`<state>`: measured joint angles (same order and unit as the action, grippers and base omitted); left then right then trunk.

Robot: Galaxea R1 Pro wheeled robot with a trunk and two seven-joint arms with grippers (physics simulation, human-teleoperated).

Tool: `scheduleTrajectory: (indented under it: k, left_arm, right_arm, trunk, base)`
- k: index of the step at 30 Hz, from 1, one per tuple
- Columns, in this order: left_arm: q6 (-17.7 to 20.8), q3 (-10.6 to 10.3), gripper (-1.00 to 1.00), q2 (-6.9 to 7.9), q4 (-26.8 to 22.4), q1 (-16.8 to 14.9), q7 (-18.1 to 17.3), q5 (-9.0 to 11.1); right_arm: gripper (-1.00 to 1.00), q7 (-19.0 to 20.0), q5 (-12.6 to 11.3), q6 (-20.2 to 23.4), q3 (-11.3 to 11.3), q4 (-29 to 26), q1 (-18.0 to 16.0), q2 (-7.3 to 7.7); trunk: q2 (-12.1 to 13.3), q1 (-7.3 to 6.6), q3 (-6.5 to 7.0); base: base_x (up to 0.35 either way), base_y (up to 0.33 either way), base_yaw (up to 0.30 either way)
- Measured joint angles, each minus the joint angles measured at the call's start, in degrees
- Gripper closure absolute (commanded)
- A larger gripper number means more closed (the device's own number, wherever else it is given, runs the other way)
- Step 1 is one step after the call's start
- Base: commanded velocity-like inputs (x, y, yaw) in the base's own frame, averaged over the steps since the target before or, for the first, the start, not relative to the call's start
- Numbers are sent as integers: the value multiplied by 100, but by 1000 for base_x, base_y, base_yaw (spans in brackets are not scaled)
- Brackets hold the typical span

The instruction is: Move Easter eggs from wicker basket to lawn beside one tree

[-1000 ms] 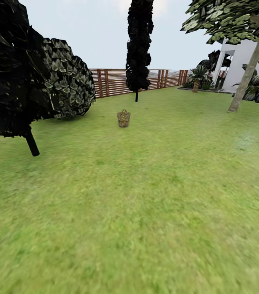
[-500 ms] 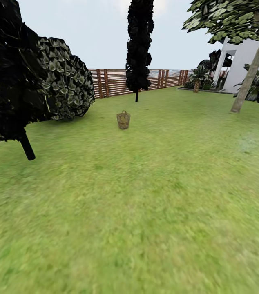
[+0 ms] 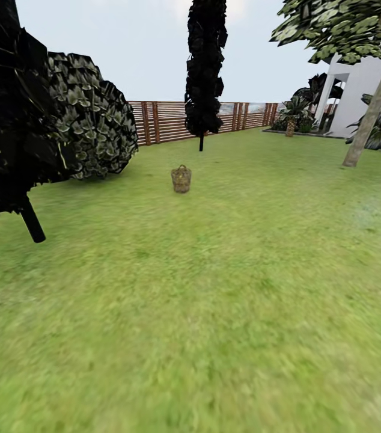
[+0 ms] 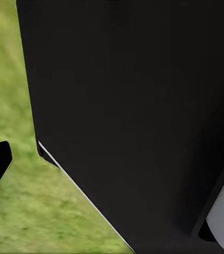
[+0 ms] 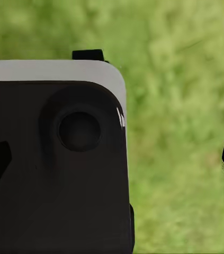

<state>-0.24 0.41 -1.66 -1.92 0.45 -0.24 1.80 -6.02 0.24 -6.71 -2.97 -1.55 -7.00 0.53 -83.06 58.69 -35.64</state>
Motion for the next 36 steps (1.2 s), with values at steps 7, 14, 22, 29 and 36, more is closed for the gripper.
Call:
scheduleTrajectory:
  k: [7,14,22,29,36]
  left_arm:
    - [0,0,-100,0,0,0,0,2]
    - [-1,-4,-100,0,0,-1,0,-5]
    - [0,-8,-100,0,0,-1,-7,-12]
    - [3,-9,-100,0,0,-2,-8,-13]
    - [1,-9,-100,0,0,-1,-8,-13]
  right_arm:
    - [-100,0,0,0,0,0,0,0]
    - [-100,0,0,0,0,0,0,0]
    - [-100,0,1,0,0,0,0,0]
    - [-100,0,0,0,0,0,0,0]
    - [-100,0,0,0,0,1,0,0]
  trunk:
    - [0,0,0]
    - [0,0,0]
    - [0,0,0]
    - [0,0,0]
    - [0,0,0]
  base:
    - [340,0,0]
    - [338,0,0]
    - [332,0,0]
    - [337,0,0]
    - [340,0,0]
